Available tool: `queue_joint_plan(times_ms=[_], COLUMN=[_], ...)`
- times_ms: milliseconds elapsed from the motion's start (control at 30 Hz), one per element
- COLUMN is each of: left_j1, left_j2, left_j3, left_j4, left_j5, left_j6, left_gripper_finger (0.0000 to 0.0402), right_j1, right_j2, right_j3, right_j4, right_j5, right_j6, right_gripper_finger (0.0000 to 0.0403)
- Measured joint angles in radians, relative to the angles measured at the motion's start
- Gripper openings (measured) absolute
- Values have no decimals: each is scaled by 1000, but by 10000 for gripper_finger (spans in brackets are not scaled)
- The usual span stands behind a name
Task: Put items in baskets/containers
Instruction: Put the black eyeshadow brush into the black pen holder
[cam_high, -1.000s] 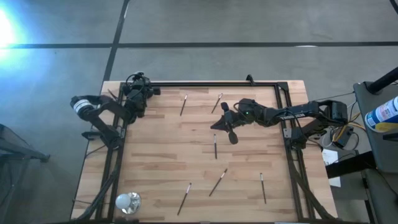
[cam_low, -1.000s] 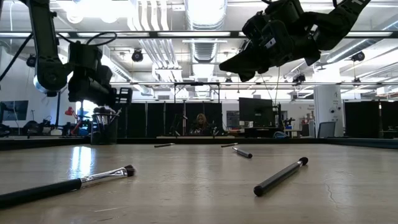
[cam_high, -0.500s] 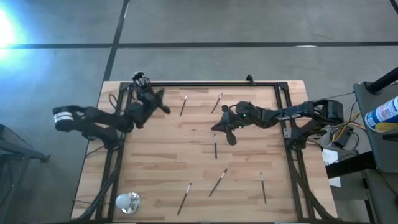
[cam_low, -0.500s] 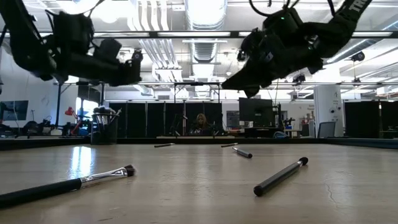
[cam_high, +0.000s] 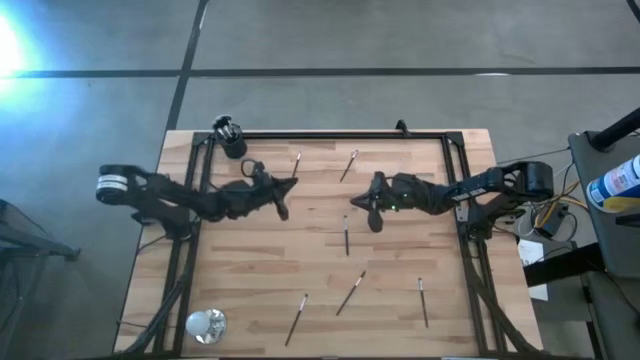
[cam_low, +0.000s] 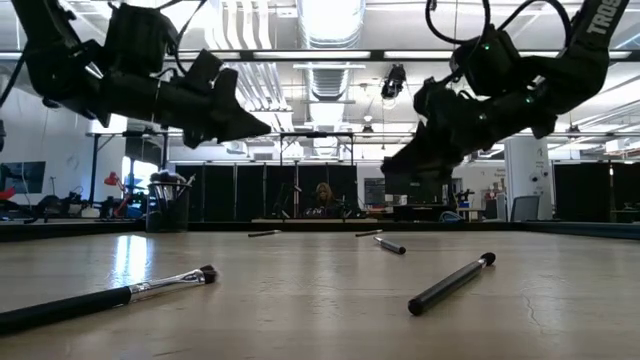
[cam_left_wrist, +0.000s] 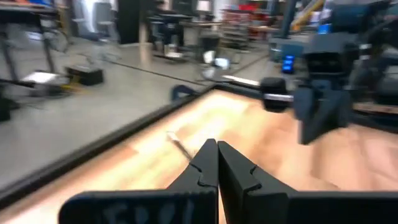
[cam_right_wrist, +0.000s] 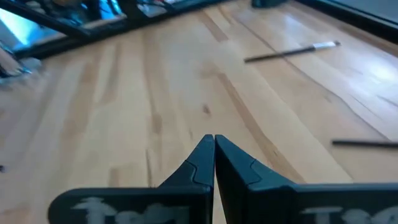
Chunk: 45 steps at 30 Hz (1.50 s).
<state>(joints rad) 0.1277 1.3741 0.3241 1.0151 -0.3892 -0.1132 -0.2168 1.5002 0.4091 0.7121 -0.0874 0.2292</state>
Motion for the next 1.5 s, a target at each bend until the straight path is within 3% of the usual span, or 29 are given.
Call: queue_joint_plan(times_ms=[200, 400, 700, 900, 1200, 1367, 1500], left_j1=[28, 130, 348, 449, 479, 484, 491], left_j2=[90, 164, 338, 455, 566, 590, 602], left_j3=[52, 302, 632, 760, 858, 867, 867], left_j4=[-37, -517, -1034, -1078, -1157, -1162, -1161], left_j5=[-13, 20, 69, 171, 171, 162, 152], left_j6=[-100, -179, -257, -301, -316, -331, -338], left_gripper_finger=[0, 0, 0, 33, 100, 103, 83], right_j1=[10, 6, 5, 5, 5, 5, 5], right_j2=[-1, -1, -1, -1, -1, -1, -1], right_j3=[8, 7, 5, 0, -4, -7, -8], right_j4=[-42, -20, -20, -21, -22, -21, -21], right_j5=[119, 247, 255, 249, 240, 239, 237], right_j6=[4, -5, -65, -133, -171, -173, -177], right_gripper_finger=[8, 8, 8, 8, 8, 8, 8])
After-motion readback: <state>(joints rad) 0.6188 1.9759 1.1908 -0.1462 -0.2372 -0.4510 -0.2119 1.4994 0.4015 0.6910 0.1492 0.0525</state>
